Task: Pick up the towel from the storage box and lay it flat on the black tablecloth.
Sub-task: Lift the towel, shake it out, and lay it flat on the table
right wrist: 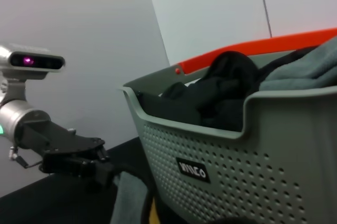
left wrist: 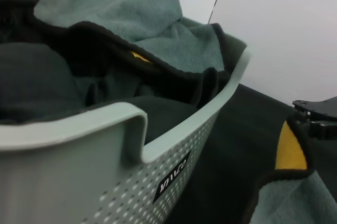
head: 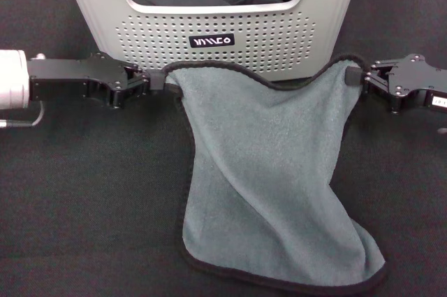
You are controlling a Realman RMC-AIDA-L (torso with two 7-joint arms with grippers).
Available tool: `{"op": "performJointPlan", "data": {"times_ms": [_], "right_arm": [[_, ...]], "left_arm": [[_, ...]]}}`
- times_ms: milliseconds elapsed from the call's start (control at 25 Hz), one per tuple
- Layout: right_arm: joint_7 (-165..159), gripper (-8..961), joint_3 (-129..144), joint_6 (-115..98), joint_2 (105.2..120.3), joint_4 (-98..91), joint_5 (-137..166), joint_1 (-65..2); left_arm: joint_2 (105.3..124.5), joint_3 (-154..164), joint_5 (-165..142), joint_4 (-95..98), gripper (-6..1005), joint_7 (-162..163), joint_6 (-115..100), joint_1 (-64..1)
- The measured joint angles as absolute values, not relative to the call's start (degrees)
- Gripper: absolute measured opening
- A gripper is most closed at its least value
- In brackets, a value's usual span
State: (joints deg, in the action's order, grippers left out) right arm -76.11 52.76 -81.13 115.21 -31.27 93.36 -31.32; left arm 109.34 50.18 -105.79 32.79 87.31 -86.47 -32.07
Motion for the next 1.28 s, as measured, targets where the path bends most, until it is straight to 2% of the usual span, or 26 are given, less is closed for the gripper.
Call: {"op": "performJointPlan", "data": {"times_ms": [400, 600, 800, 920, 1040, 1200, 1280], "right_arm": [[-74.9, 73, 45.0, -98.3, 115.3, -36.9, 87.9, -28.4], [-79.8, 79, 43.7, -107.4, 115.74, -47.9, 82.3, -22.8], [-81.3, 84, 44.1, -113.8, 115.92, -50.3, 80.9, -17.5], [-81.2, 87, 45.3, -116.9, 115.99, -49.9, 81.3, -14.4], [-81.1, 90, 46.0, -121.4, 116.09, -50.1, 80.7, -11.5], [-81.2, 94, 48.7, -123.2, 115.93, -53.6, 74.8, -6.9], [-81.4, 96, 51.3, -123.2, 115.77, -56.3, 71.8, -5.2]], "left_arm": [[109.76, 49.7, -92.8, 34.6, 4, 86.6, -101.6, -31.7], [110.32, 50.0, -88.2, 37.5, 5, 86.6, -111.4, -32.2], [110.29, 52.9, -87.8, 38.9, 5, 86.3, -116.7, -31.2], [108.43, 61.1, -84.9, 39.3, 5, 85.4, -116.8, -29.5], [105.04, 72.6, -77.8, 41.5, 5, 83.8, -117.1, -26.2], [99.51, 85.2, -64.3, 47.4, 4, 82.6, -117.2, -21.7], [97.72, 87.7, -60.1, 50.1, 4, 82.9, -117.2, -20.4]]}}
